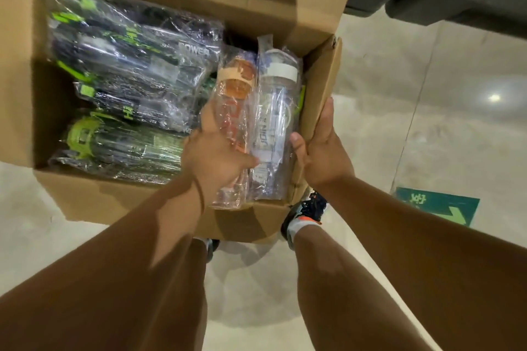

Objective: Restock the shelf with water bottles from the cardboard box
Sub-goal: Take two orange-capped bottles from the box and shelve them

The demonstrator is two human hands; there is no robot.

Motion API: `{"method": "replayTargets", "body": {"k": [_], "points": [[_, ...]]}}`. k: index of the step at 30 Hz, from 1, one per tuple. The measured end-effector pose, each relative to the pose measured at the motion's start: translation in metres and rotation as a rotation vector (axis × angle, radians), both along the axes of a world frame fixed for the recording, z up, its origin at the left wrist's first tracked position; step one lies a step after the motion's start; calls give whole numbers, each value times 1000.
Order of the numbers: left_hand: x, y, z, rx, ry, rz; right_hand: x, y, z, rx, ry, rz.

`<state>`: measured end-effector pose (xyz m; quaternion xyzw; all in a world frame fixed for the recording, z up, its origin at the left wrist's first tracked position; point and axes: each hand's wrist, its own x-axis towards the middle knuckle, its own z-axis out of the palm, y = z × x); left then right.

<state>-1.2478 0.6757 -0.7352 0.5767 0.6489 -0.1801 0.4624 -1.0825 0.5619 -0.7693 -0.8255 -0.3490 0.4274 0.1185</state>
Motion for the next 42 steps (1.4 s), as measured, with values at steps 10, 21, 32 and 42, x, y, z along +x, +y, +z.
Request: {"method": "replayTargets", "body": {"k": [10,21,32,42], "points": [[-64,29,43,-215,-433,205,-7,3,5,87,-133,-152],[-105,15,62,-198,-338,449,-75,85,30,-448,73,243],[-136,15,71,-243,-292,361,-79,73,-2,-144,534,-638],[-163,33,207,-182,-357,403,-36,66,220,-55,1127,-579]]}}
